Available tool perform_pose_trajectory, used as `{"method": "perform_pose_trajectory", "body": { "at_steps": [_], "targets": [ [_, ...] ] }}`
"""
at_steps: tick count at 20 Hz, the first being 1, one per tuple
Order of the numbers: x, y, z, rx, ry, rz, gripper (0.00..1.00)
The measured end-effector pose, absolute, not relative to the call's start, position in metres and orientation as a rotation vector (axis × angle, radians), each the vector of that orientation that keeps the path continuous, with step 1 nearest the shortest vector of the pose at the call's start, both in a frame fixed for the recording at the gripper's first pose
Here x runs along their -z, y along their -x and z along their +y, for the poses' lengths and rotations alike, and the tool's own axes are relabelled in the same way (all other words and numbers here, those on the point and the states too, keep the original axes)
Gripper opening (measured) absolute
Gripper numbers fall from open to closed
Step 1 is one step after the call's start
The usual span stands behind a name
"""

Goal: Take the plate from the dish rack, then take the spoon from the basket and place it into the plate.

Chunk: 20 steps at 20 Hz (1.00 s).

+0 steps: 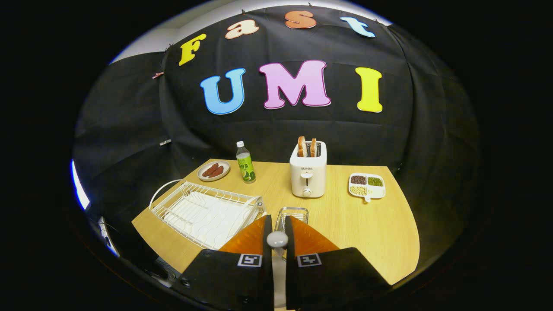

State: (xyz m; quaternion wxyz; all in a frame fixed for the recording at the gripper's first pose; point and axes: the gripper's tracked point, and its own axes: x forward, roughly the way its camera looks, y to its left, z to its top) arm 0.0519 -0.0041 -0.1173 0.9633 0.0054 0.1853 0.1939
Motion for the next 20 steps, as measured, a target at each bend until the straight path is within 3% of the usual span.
{"method": "perform_pose_trajectory", "body": {
  "at_steps": [8, 20],
  "targets": [
    [0.199, -0.048, 0.012, -0.345, 0.066, 0.453, 0.17],
    [0.217, -0.025, 0.026, -0.350, 0.100, 0.508, 0.26]
  ]
}}
